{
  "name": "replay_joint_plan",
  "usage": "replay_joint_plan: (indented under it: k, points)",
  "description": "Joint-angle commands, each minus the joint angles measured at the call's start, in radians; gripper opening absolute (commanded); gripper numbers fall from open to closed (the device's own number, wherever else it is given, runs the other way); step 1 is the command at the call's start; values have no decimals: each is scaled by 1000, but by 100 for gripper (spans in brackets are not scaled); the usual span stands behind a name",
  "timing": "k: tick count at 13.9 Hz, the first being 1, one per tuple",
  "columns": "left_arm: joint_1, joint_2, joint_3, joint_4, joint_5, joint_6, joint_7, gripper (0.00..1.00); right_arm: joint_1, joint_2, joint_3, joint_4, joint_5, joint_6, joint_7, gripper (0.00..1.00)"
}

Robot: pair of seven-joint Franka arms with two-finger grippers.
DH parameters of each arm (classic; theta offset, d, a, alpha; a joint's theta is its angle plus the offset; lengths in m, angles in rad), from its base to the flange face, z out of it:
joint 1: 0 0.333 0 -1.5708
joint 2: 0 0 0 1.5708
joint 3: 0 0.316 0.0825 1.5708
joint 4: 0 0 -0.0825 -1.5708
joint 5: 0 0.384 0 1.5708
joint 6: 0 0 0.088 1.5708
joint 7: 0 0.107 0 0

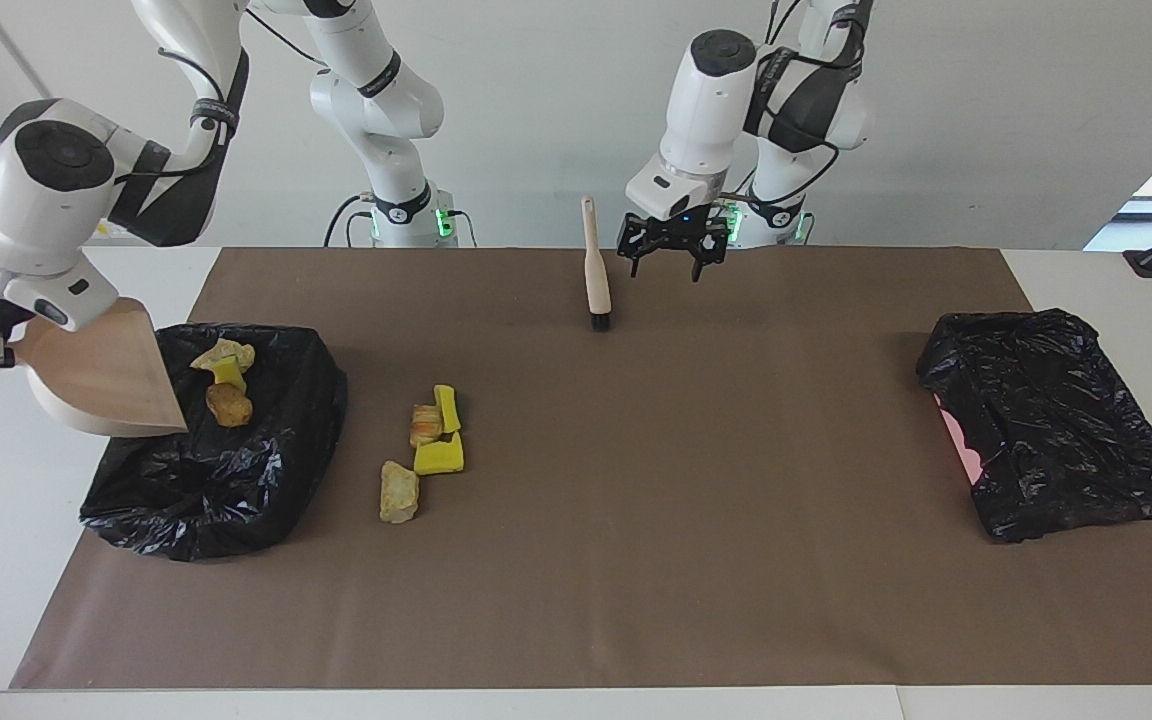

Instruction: Sweep and dump trash in bin

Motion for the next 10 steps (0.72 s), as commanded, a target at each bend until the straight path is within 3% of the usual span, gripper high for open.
replay_joint_plan:
  k: [1,4,7,10]
  points:
    - [111,62,-15,175,48,-91,148,100,2,-88,5,-14,0,-77,-7,0]
    - [234,112,-14,362,49,-232,314,100,14,-149,40,-9,82,-221,238,0]
    - [331,114,-9,470,46,-347,431,100,84,-152,106,12,148,-399,522,0]
    - [380,119,-4,540,42,-450,470,100,192,-162,126,9,300,-478,834,0]
